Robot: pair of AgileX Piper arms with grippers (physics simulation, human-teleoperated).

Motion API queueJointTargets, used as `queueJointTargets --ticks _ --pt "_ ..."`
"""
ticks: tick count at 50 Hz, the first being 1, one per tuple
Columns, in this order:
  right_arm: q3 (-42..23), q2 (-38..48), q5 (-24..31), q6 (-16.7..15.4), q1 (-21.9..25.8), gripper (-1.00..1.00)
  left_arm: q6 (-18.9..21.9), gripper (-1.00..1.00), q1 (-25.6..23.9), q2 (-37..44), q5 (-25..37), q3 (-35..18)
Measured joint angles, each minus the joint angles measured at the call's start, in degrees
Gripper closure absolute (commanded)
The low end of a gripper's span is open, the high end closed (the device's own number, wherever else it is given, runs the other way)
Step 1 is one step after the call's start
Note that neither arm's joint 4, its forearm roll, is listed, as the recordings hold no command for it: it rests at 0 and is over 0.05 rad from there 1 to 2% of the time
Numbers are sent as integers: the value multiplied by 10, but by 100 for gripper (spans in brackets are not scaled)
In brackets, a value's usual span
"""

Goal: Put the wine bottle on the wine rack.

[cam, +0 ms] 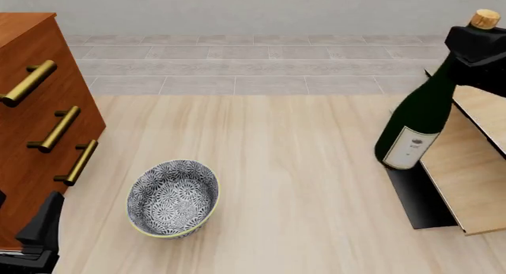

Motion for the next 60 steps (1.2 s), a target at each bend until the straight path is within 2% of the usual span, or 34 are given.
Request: queueJointTargets --ticks 29,60 --pt "-71 -15 66 34 -76 100 -13 -100 4 0 -5 0" --pt "-143 -28 137 58 -122 100 -20 -100 5 0 -12 0"
